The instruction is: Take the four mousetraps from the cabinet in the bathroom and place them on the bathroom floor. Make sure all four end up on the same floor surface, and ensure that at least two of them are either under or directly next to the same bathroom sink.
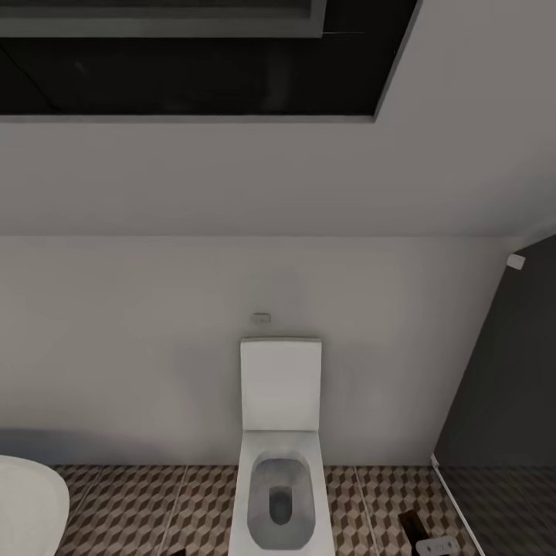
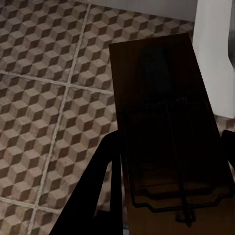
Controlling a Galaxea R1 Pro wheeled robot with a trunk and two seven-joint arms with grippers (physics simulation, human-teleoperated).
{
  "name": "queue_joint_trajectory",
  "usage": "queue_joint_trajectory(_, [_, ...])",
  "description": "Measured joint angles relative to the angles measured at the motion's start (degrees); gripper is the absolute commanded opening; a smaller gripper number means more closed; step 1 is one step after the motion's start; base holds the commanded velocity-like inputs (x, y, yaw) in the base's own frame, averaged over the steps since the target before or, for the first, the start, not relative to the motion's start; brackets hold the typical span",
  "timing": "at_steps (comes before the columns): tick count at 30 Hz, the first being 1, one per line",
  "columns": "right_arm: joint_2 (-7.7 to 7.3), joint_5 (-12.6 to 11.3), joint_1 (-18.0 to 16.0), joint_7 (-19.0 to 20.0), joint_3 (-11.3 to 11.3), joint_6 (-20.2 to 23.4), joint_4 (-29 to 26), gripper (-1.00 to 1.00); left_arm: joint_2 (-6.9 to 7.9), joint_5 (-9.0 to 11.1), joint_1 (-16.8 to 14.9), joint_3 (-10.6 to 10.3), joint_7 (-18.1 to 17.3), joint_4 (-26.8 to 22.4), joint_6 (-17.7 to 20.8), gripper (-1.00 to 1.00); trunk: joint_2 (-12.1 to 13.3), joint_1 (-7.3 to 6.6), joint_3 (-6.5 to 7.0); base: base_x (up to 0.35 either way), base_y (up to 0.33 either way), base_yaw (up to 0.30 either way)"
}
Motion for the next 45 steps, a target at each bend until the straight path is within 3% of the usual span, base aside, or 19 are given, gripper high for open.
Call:
queue_joint_trajectory(10, [0.00,0.00,0.00,0.00,0.00,0.00,0.00,-1.00,0.83,0.04,-0.01,0.20,0.51,-0.07,-0.18,-1.00,0.00,0.00,0.00,0.007,0.000,0.000])
queue_joint_trajectory(16, [0.00,0.00,0.00,0.00,0.00,0.00,0.00,-1.00,2.52,-0.11,-0.02,0.12,1.53,-2.40,-0.09,-1.00,0.00,0.00,0.00,0.000,0.000,0.000])
queue_joint_trajectory(19, [0.00,0.03,0.00,0.05,0.00,0.00,-0.03,-1.00,3.77,-0.24,-0.07,0.10,4.55,-4.75,-0.07,-1.00,-0.01,0.01,0.00,0.000,0.000,0.000])
queue_joint_trajectory(23, [-0.05,0.07,0.00,0.63,-0.05,0.07,-0.07,-1.00,3.89,-0.61,-0.07,-0.17,12.79,-7.90,0.45,-1.00,-0.01,0.01,0.00,0.000,0.000,0.000])
queue_joint_trajectory(27, [-0.08,0.09,0.00,2.21,-0.15,0.15,-0.08,-1.00,3.62,-0.72,-0.07,-0.39,17.59,-11.70,3.81,-1.00,-0.01,0.01,0.00,0.000,0.000,0.000])
queue_joint_trajectory(31, [-0.10,0.11,0.01,5.77,-0.17,0.27,-0.31,-1.00,3.59,-0.94,-0.07,-0.43,19.22,-19.67,13.16,-1.00,-0.01,0.01,0.01,0.000,0.000,0.000])
queue_joint_trajectory(34, [-0.32,0.01,-0.04,7.10,-0.14,2.51,-1.59,-1.00,3.52,-0.99,-0.06,-0.39,19.68,-23.91,17.26,-1.00,0.00,0.01,0.01,0.000,0.000,0.000])
queue_joint_trajectory(38, [-1.02,-0.04,-0.27,8.04,-0.34,11.54,-6.37,-1.00,3.54,-1.01,-0.06,-0.08,21.35,-25.62,18.64,-1.00,-0.01,0.01,0.00,0.000,0.000,0.000])
queue_joint_trajectory(41, [-1.36,-0.08,-0.29,8.27,-0.40,14.15,-8.55,-1.00,3.74,-1.02,-0.06,0.11,23.14,-25.74,18.68,-1.00,-0.01,0.01,0.00,0.000,0.000,0.000])
queue_joint_trajectory(45, [-1.49,-0.09,-0.30,8.23,-0.45,14.14,-9.40,-1.00,3.89,-0.96,-0.06,0.17,24.18,-25.49,18.68,-1.00,-0.01,0.01,0.00,0.000,0.000,0.000])
